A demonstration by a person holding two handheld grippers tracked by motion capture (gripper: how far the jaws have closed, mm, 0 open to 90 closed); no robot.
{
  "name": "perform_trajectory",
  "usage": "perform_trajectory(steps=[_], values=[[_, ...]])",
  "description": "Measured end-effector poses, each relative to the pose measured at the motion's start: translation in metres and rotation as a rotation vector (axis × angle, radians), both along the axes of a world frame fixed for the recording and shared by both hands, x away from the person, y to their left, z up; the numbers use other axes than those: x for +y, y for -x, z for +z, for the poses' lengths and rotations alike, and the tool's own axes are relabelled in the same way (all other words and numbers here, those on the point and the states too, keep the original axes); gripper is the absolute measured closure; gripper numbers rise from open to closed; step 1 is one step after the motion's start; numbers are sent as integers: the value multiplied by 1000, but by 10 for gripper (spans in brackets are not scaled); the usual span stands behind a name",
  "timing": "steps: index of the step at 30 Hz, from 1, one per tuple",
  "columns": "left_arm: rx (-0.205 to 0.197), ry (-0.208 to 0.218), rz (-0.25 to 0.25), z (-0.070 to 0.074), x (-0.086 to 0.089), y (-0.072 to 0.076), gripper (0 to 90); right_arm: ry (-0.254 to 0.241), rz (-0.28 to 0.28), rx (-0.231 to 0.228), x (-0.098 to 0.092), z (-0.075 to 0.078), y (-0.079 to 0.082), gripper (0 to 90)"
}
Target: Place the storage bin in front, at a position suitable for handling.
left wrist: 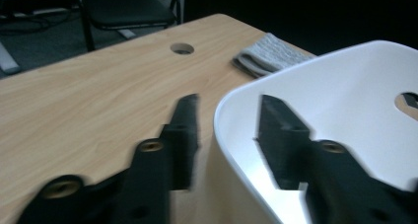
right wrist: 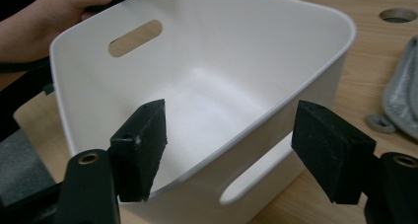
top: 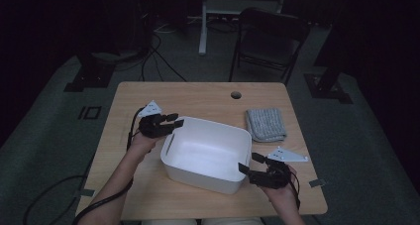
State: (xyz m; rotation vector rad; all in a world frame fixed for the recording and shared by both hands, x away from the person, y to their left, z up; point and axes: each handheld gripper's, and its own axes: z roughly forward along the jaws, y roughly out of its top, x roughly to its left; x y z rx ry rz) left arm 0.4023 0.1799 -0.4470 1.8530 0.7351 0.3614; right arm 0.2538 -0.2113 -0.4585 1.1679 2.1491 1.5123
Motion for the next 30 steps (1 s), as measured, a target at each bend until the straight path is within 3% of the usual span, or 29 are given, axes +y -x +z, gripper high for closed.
perform_trajectory(steps=[2, 4, 8, 10, 16, 20, 24, 30], values=[[-6, -25, 3, 2, -3, -1, 689, -1, 0, 5, 2, 0, 1, 305], [-11, -66, -4, 2, -6, -1, 690, -1, -4, 12, 3, -1, 2, 308], [24, -87, 6, -2, -5, -4, 757, 1, -9, 24, 4, -2, 3, 349], [33, -54, 11, -3, -3, -4, 762, 18, -21, 21, 3, -3, 3, 412], [5, -72, 32, -3, 0, 3, 776, 35, -24, 25, 4, 0, 0, 454], [11, -57, 63, -4, 4, 10, 774, 53, -20, 24, 3, 4, -5, 509], [3, -74, 86, -2, 8, 17, 773, 66, -21, 28, 5, 5, -12, 541], [8, -64, 109, -3, 16, 27, 760, 85, -39, 25, 8, 7, -23, 594]])
